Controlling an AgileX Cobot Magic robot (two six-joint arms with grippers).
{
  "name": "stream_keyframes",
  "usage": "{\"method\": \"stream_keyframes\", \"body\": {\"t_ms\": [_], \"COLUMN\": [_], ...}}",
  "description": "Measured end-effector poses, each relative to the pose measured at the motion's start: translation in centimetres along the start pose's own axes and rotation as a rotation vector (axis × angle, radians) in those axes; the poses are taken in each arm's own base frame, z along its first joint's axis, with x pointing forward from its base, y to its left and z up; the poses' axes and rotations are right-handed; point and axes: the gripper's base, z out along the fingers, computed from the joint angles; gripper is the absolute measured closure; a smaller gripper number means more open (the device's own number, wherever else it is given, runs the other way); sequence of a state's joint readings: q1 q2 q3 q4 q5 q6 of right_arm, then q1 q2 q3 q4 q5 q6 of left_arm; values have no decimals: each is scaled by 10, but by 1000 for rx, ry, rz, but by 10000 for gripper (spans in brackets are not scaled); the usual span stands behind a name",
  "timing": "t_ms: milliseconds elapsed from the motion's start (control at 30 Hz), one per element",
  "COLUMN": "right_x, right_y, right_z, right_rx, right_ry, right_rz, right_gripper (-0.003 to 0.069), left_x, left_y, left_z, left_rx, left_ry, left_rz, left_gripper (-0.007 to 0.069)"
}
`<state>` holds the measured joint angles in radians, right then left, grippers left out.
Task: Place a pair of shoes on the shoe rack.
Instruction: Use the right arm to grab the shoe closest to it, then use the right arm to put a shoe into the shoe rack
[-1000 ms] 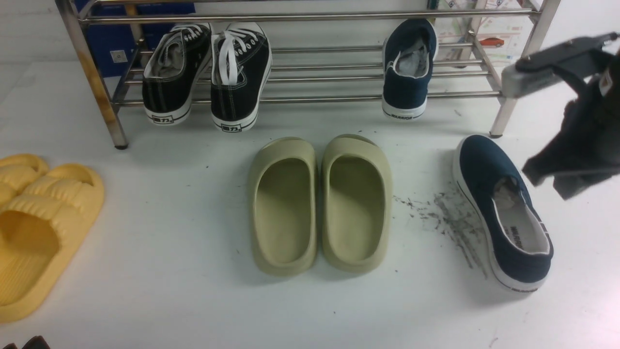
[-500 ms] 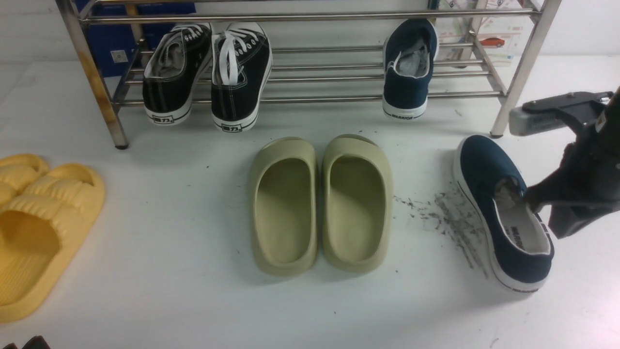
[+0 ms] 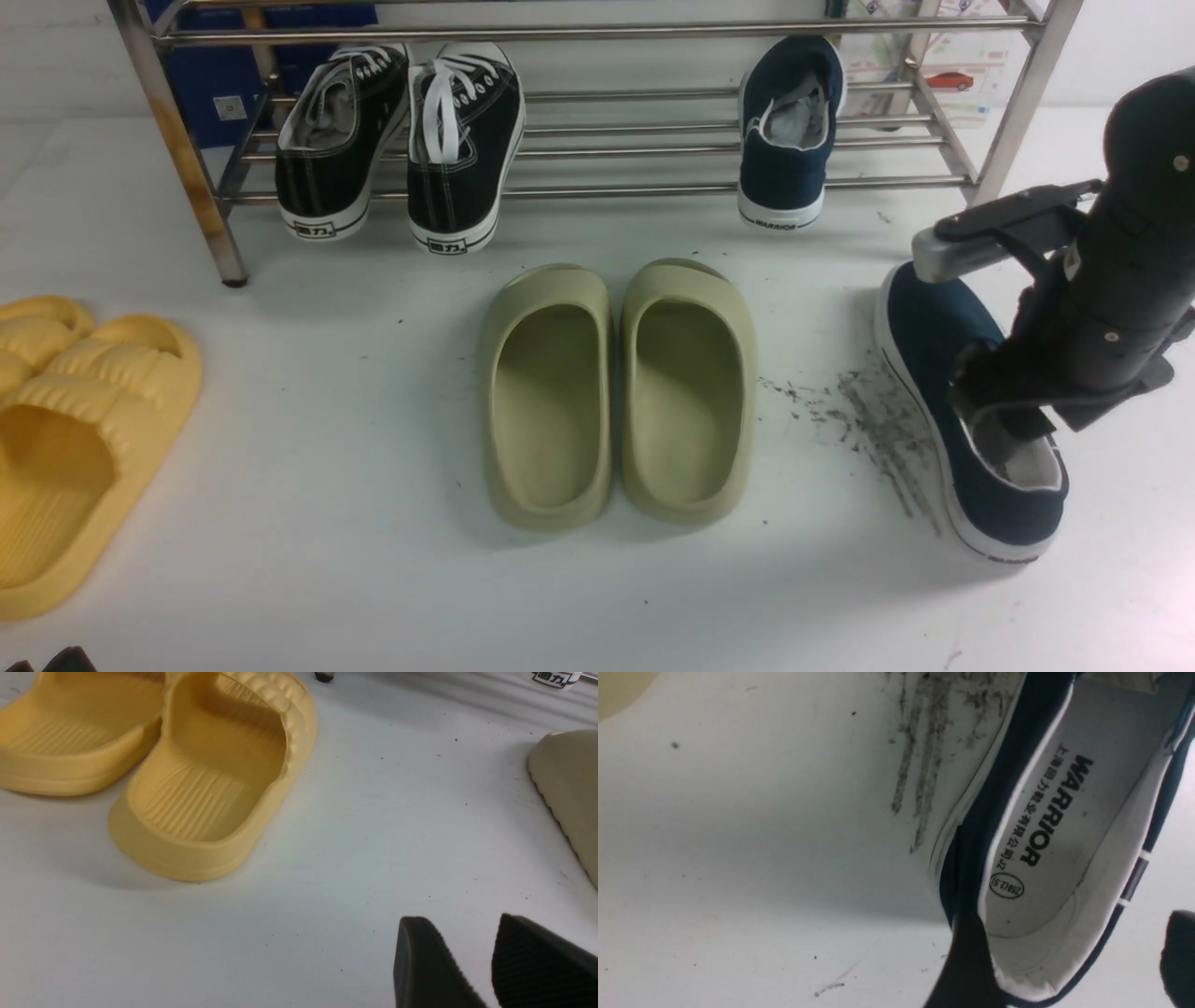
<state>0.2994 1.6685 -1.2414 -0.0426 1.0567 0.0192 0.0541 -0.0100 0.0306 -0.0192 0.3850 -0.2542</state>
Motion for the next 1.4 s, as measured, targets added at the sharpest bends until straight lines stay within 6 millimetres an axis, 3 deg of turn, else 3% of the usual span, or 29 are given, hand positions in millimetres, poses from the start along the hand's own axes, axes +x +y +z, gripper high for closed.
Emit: {"method": "stream_keyframes", "body": {"t_ms": [133,367,567,633,667,700,867,933,1067,1233,1400], "right_x": [-5,-10,-12,-12,-12,-12,-10,-10,-16,-33,-61], "right_y": [3,7,8,9,9,8,6,5,4,3,2], "right_z": [18,43,66,64,64,58,22,-13,-46,-58,-48], "right_rx": [-29,-56,-56,-62,-62,-59,-57,-59,-58,-58,-50], "right_ry": [27,75,129,123,122,102,49,3,-68,-129,-142], "right_rz": [21,30,28,32,32,30,27,27,25,29,46], "right_gripper": [124,206,384,531,543,620,622,622,622,622,622], "left_x": [0,0,0,0,0,0,0,0,0,0,0], "left_y": [0,0,0,0,0,0,0,0,0,0,0], "left_z": [0,0,0,0,0,0,0,0,0,0,0], "left_rx": [0,0,0,0,0,0,0,0,0,0,0], "left_ry": [0,0,0,0,0,0,0,0,0,0,0], "left_rz": [0,0,0,0,0,0,0,0,0,0,0], "left_gripper": [386,386,386,386,386,386,386,386,386,386,386]}}
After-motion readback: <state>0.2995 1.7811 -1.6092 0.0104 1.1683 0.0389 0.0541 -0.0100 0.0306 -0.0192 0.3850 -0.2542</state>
